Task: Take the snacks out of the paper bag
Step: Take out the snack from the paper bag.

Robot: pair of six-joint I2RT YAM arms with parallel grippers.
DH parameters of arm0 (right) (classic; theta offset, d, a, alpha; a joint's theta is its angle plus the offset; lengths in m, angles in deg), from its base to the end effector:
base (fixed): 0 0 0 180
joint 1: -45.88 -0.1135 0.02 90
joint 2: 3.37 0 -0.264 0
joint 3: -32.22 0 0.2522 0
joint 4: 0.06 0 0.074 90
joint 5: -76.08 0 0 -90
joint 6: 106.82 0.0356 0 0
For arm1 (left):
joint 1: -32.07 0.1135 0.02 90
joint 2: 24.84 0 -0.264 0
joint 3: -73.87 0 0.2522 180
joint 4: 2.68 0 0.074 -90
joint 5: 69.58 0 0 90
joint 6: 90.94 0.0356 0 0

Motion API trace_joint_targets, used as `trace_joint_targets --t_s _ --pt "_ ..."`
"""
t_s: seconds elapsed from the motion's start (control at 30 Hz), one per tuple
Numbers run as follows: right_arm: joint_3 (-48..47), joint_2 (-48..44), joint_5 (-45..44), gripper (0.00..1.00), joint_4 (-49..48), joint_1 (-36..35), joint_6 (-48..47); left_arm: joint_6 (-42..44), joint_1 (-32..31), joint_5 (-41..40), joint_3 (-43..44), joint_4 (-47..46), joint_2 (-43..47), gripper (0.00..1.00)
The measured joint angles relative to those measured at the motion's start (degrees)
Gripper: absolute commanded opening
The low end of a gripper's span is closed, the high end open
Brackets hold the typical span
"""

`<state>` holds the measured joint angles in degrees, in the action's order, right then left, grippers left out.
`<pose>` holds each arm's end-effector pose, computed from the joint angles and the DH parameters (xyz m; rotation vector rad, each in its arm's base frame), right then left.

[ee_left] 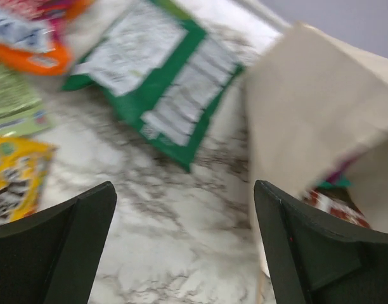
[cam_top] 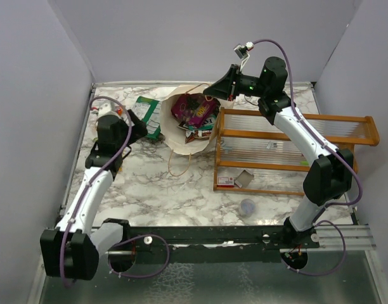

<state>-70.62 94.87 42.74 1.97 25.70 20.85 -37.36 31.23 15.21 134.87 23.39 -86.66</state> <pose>0.3677 0.1668 0.3992 -0.6242 1.6542 1.5058 0.2451 -0.0004 0.2931 -0.6815 1.9361 -0.3141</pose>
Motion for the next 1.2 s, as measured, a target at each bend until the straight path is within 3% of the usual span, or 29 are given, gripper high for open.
trace_joint_targets --t_s 0.23,0.43,0.57,0.9,1.2 --pt "0.0 0.0 0.0 0.02 0.2 0.0 0.0 10.7 -18.0 4.7 -1.8 -13.0 4.9 0.84" --pt "0.0 0.0 0.0 0.01 0.2 0.0 0.0 19.8 -30.4 1.6 2.2 -13.4 -6.8 0.72" --pt "0.0 0.0 0.0 0.01 0.2 0.0 0.0 24.6 -36.3 -1.5 4.2 -13.2 -14.5 0.72" --pt "0.0 -0.3 0.0 0.01 0.3 0.0 0.0 28.7 -37.6 -10.9 10.1 -14.7 -29.5 0.71" --pt "0.0 -0.4 0.0 0.01 0.8 0.0 0.0 28.6 -37.5 -14.4 12.6 -17.9 -39.5 0.58"
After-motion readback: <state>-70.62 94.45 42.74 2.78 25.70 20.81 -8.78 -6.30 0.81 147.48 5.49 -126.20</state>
